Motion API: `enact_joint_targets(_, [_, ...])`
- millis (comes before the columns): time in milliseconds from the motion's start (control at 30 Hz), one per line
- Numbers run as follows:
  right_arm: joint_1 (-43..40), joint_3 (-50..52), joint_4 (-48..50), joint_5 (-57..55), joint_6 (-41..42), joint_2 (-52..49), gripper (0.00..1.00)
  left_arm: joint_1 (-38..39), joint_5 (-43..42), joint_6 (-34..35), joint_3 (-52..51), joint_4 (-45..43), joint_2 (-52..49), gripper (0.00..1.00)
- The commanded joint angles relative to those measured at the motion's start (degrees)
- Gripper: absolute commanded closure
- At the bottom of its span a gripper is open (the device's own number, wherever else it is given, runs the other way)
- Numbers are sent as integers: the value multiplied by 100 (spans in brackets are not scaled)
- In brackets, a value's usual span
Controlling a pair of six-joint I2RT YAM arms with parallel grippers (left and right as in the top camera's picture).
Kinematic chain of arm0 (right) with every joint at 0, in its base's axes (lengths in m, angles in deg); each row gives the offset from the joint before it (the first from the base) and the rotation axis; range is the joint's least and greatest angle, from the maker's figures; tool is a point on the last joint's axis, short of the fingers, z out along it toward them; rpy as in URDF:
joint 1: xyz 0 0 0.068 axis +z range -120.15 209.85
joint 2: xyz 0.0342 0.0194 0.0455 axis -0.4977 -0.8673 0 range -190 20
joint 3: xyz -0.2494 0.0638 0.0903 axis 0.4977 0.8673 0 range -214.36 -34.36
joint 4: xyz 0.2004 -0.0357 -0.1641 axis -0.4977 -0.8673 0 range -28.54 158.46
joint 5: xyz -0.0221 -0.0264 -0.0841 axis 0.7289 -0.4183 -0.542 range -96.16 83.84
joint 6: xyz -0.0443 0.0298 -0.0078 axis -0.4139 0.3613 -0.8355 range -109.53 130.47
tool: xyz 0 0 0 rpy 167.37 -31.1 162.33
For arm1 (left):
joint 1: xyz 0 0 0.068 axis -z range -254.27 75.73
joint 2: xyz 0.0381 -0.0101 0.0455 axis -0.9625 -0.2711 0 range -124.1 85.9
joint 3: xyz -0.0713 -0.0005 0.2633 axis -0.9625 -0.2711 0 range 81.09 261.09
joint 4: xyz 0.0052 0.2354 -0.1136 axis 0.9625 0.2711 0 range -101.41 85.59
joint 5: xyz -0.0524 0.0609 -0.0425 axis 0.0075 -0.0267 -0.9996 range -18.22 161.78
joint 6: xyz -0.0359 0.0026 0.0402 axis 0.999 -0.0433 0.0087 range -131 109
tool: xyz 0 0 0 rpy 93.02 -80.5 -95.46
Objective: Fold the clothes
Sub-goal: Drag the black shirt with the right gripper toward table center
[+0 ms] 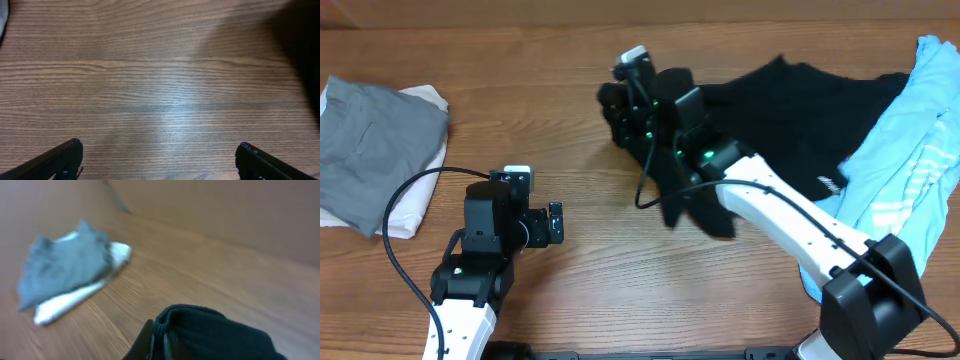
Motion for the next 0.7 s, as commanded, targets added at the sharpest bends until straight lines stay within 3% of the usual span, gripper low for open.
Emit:
enact_joint_targets(0, [111,-87,225,63,-136,-168,85,-22,-236,66,129,-76,7,0])
enact_joint_targets(33, [111,-87,221,26,-136,-181,72,-22,-304,66,129,-98,7,0])
enact_joint_targets(67, [66,-87,149,-153,-136,-214,38,-22,-415,66,129,-142,7,0])
enact_joint_targets(133, [-31,-87,4,-352,-138,-212,5,-22,-533,66,129,-186,7,0])
enact_joint_targets(167, [-96,-87,-81,-407,-138,-186,0,-22,-603,66,129,-227,7,0])
enact_joint_targets(333, [-822,-87,-1056,-468,-92,219,0,-22,-833,107,129,-444,7,0])
enact_joint_targets(467, [-1561,-87,-2282,-1169,490,715,0,-22,-1320,120,129,-874,-59,0])
enact_joint_targets(667, [-2531,-87,-3928,-1298,647,1174,0,-20,-1821,859,127,-1213,-704,0])
